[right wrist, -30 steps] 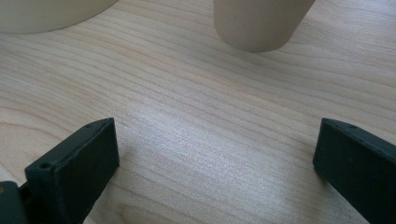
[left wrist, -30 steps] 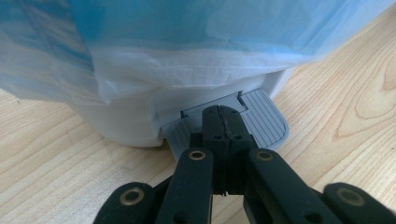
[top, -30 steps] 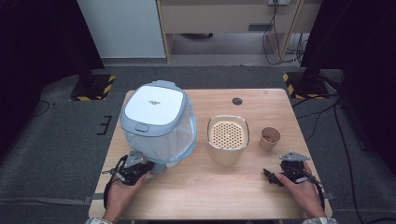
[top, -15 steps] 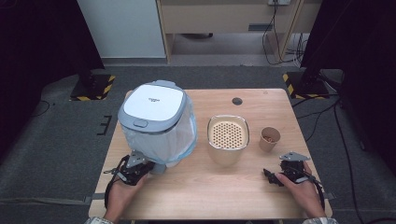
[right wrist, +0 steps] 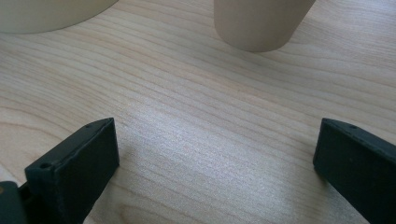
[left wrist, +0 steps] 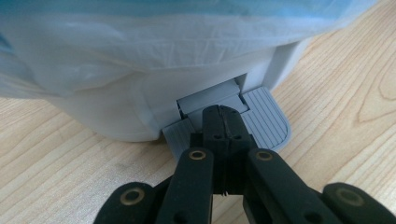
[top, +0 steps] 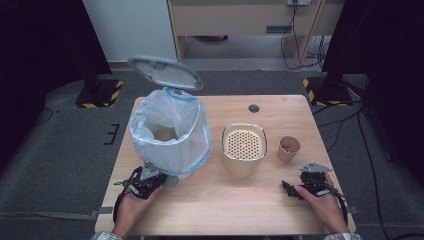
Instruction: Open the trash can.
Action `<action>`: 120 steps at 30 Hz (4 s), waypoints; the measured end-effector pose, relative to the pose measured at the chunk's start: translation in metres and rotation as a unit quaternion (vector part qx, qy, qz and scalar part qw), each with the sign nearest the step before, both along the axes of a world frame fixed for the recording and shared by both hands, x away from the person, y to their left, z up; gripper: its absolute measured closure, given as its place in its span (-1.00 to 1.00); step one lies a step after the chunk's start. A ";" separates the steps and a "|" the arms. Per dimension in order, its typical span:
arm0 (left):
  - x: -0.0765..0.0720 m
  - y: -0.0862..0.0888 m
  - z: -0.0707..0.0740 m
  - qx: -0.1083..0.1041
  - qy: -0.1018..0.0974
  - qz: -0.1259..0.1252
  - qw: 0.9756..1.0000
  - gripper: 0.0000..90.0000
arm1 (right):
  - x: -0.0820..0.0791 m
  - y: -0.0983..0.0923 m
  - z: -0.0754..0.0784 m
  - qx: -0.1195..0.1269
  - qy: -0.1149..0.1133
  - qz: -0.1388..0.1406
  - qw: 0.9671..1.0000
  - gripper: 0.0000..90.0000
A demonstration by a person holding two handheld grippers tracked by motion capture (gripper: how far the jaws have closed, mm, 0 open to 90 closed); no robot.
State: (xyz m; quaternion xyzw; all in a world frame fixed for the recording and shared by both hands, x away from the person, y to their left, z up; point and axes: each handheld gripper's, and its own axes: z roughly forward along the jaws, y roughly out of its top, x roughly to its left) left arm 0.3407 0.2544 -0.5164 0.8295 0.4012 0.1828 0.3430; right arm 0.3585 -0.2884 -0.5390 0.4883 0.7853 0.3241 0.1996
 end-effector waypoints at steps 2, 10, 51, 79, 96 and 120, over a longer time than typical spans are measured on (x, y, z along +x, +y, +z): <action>0.000 0.001 0.000 -0.005 0.002 0.001 1.000 1.00 | 0.000 0.000 0.000 0.000 0.000 0.000 1.000 -0.99; 0.000 0.000 0.000 0.000 0.001 0.000 1.000 1.00 | 0.001 0.000 0.002 -0.009 -0.013 0.006 1.000 -0.83; 0.001 -0.003 0.000 0.016 -0.009 -0.001 1.000 1.00 | 0.064 0.009 0.036 0.051 -0.099 -0.027 0.993 -0.75; 0.001 -0.003 0.000 0.019 -0.011 -0.004 1.000 1.00 | 0.075 0.012 0.027 0.050 -0.100 -0.032 0.993 -0.45; 0.000 -0.004 0.000 0.020 -0.012 -0.001 1.000 1.00 | 0.073 0.010 0.047 0.037 -0.125 -0.004 0.992 -0.36; 0.001 -0.004 0.000 0.022 -0.012 -0.004 1.000 1.00 | 0.092 0.018 0.103 0.004 -0.154 0.036 0.987 -0.30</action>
